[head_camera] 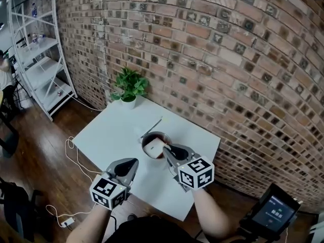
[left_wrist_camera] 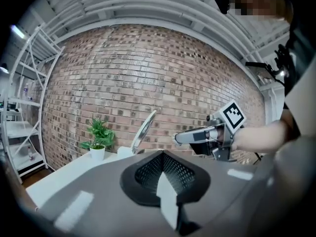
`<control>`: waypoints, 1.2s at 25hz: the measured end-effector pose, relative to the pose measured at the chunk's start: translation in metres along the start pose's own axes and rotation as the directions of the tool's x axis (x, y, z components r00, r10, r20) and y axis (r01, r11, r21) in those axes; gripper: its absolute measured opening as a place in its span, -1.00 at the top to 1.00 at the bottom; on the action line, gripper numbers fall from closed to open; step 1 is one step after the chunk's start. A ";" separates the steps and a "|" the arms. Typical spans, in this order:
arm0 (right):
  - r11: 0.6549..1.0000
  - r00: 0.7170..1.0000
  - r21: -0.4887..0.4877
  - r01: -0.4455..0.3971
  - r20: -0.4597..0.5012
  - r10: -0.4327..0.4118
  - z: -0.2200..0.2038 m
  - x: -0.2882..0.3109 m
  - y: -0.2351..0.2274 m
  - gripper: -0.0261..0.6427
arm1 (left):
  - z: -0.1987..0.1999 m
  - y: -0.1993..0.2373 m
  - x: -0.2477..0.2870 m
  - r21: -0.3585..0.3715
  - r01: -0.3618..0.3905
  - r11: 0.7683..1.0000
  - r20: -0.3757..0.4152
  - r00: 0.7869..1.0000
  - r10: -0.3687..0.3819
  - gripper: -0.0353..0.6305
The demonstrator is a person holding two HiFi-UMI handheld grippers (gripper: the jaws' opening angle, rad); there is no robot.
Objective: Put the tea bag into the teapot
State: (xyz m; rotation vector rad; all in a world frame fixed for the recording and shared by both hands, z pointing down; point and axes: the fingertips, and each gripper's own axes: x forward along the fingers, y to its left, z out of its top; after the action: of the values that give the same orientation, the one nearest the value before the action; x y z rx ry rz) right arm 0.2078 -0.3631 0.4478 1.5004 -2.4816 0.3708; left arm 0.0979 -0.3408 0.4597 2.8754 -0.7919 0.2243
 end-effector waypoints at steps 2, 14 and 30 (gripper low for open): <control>1.000 1.000 -0.005 0.000 -0.015 0.000 0.000 0.010 -0.008 0.76 | 0.004 0.005 0.003 0.007 -0.017 1.000 0.002 1.000 0.017 0.88; 0.996 0.986 -0.092 -0.016 -0.167 0.000 -0.010 0.059 -0.023 0.75 | -0.021 0.014 0.023 -0.021 -0.032 0.999 -0.065 0.997 0.031 0.88; 0.997 0.981 -0.077 -0.010 -0.192 -0.005 -0.013 0.069 -0.027 0.66 | -0.027 0.017 0.014 -0.057 -0.040 0.998 -0.069 0.997 0.036 0.88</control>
State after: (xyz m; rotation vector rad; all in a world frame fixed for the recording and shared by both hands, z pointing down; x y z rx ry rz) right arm 0.2011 -0.4279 0.4846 1.3630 -2.3202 0.3954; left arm 0.0981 -0.3577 0.4910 2.7845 -0.8277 0.2964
